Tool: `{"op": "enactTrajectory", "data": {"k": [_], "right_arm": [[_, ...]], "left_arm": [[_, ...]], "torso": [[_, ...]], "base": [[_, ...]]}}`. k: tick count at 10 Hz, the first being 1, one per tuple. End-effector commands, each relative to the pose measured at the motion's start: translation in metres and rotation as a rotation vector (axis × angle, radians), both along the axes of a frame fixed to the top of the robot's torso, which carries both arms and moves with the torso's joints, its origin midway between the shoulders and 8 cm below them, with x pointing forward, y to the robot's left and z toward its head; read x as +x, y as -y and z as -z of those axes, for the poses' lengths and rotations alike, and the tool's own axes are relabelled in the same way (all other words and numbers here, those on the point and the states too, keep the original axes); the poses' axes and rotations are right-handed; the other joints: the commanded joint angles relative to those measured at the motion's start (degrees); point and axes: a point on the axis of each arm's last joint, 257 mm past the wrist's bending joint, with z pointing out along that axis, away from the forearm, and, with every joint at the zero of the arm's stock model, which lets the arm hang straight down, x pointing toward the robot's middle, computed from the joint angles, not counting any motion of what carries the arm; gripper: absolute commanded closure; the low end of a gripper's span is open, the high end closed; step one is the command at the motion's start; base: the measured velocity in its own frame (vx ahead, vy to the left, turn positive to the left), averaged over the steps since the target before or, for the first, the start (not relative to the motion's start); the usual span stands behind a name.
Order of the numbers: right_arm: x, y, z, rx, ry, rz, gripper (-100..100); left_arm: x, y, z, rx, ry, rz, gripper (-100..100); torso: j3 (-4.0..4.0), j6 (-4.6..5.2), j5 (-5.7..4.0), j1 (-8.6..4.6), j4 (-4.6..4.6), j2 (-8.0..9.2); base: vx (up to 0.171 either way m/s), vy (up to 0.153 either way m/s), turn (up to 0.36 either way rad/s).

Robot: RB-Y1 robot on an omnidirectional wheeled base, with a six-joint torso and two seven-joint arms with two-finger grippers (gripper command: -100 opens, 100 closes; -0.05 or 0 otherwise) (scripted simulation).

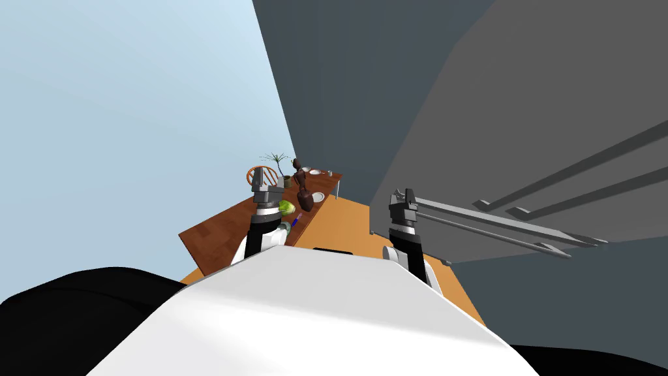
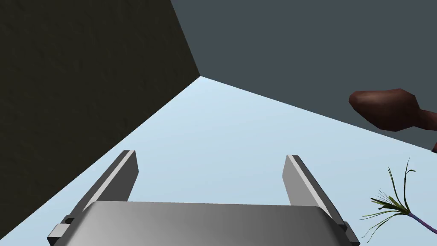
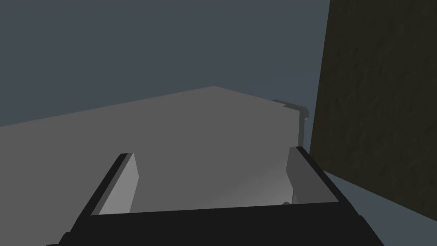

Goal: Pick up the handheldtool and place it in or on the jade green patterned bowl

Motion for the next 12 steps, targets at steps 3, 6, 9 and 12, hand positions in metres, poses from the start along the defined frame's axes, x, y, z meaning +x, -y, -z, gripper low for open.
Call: {"op": "enactTrajectory", "data": {"k": [3,6,9,12], "right_arm": [[0.0,0.0,0.0,0.0,0.0,0.0,0],[0.0,0.0,0.0,0.0,0.0,0.0,0],[0.0,0.0,0.0,0.0,0.0,0.0,0],[0.0,0.0,0.0,0.0,0.0,0.0,0]], "left_arm": [[0.008,0.0,0.011,0.029,-0.049,0.033,-100],[0.021,-0.01,0.033,0.017,-0.138,0.057,-100],[0.034,-0.027,0.059,-0.021,-0.233,0.061,-100],[0.049,-0.051,0.093,-0.086,-0.347,0.051,-100]], "torso": [[-0.04,-0.01,-0.03,-0.14,-0.02,-0.07],[-0.12,-0.01,-0.08,-0.38,-0.05,-0.2],[-0.16,-0.01,-0.07,-0.3,-0.06,-0.28],[-0.17,0.0,-0.05,-0.22,-0.07,-0.28]], "base": [[0.022,-0.045,0.045],[0.052,-0.103,0.087],[0.068,-0.085,0.088],[0.068,-0.068,0.093]]}}
